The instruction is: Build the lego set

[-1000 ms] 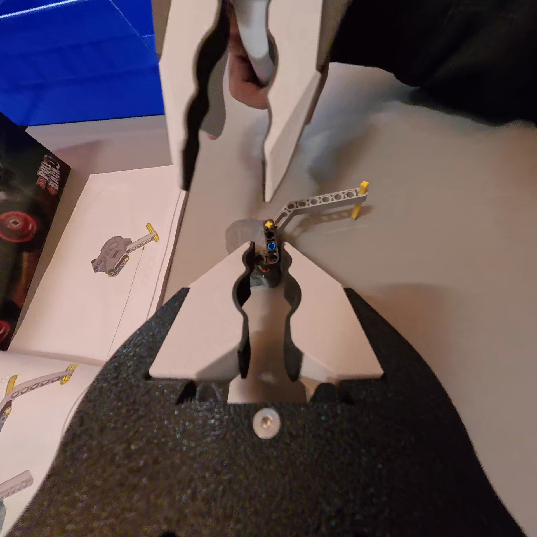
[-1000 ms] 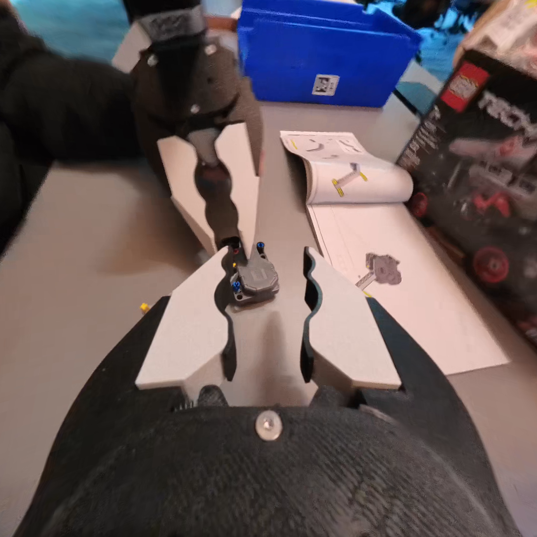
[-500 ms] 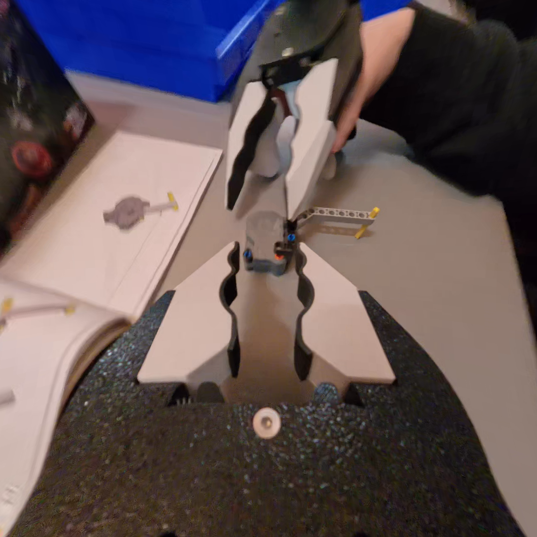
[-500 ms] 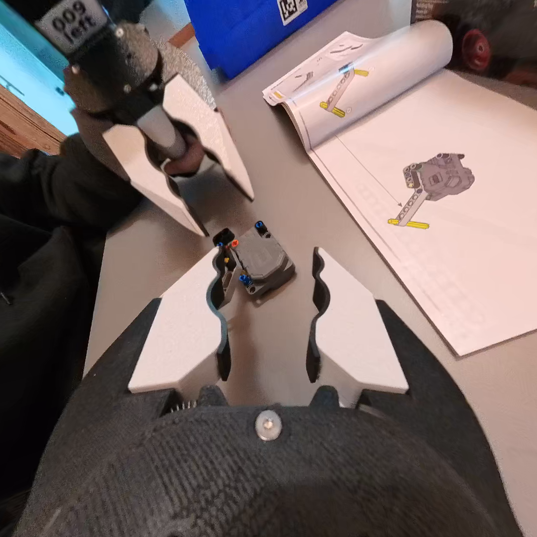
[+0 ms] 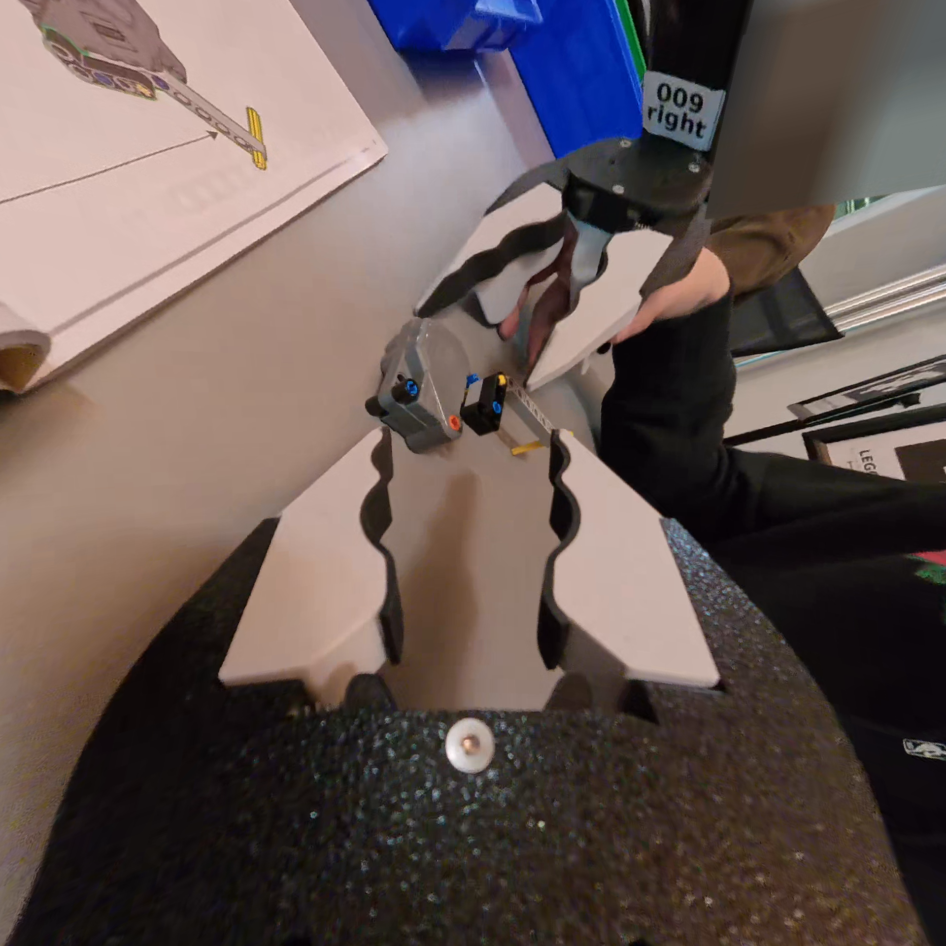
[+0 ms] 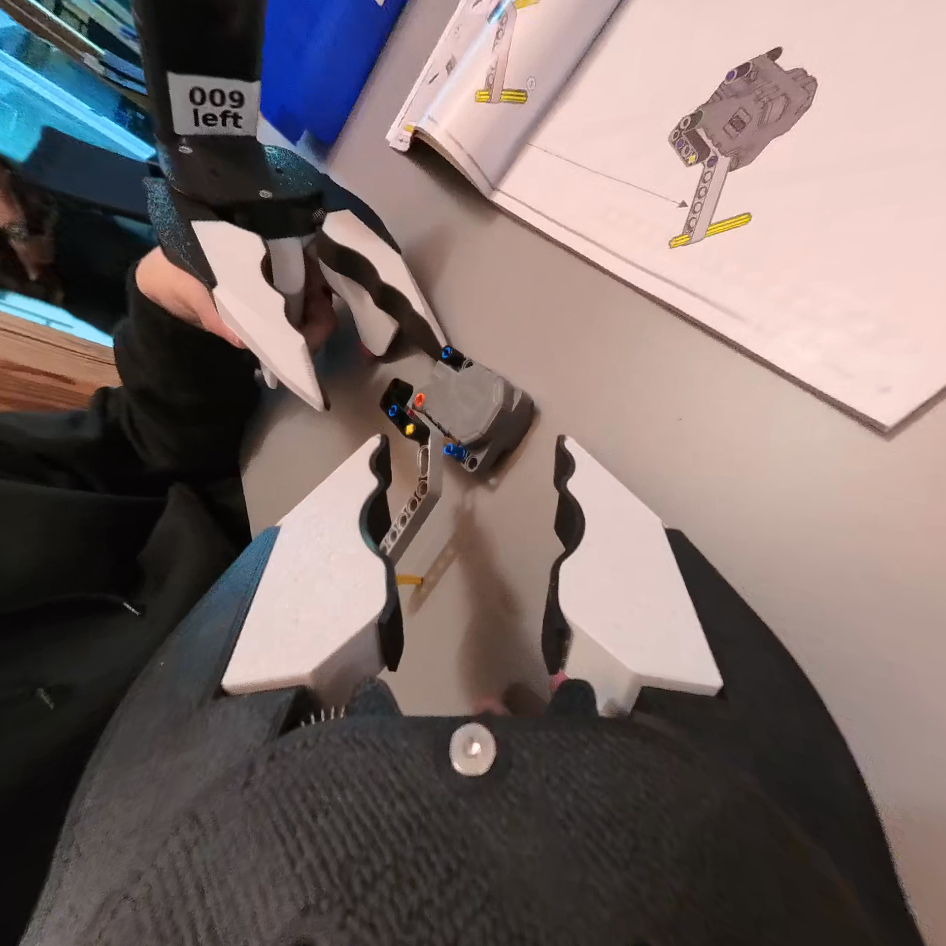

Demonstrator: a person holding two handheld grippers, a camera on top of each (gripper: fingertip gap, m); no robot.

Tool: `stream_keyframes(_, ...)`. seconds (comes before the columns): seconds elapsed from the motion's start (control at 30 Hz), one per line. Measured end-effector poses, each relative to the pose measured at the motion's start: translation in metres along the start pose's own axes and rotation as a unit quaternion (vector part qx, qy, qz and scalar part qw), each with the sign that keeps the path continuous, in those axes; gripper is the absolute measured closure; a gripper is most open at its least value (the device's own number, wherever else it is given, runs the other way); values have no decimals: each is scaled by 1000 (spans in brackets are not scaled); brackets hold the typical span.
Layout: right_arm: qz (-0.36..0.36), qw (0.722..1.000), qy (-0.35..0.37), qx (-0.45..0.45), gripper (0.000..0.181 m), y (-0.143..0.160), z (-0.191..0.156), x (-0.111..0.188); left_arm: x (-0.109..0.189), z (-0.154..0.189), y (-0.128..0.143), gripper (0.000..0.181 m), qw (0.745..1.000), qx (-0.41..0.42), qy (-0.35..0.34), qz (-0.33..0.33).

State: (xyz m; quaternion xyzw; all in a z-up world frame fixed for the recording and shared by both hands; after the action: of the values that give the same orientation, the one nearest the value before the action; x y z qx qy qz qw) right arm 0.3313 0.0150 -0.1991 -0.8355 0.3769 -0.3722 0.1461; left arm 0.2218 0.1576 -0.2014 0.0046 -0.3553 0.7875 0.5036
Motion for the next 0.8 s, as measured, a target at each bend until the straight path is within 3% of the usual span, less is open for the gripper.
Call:
stream_keyframes(0.2, 16, 1000, 9, -23, 128, -5, 3, -5, -3, -2, -3, 128, 1000, 14, 12, 4)
stream_keyframes(0.47, 60, 996, 0, -64, 158, -5, 9, -10, -2, -10, -3, 145, 999, 36, 11, 3)
stream_keyframes(0.8, 81, 994, 3, -68, 162, -1, 8, -9, -4, -14, -7, 144, 998, 58, 20, 28)
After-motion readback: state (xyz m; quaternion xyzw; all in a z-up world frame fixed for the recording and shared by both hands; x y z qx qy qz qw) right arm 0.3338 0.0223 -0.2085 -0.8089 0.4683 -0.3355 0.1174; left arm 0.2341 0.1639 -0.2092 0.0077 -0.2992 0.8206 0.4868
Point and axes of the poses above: each gripper's, where its closed fingertips meet, x back along the fingers, y out of its underside, z = x × y across the jaws, the point moved 8 cm from there along x, back along the fingers, and after that the axes turned 4 degrees about -x, right-handed, at the moved point
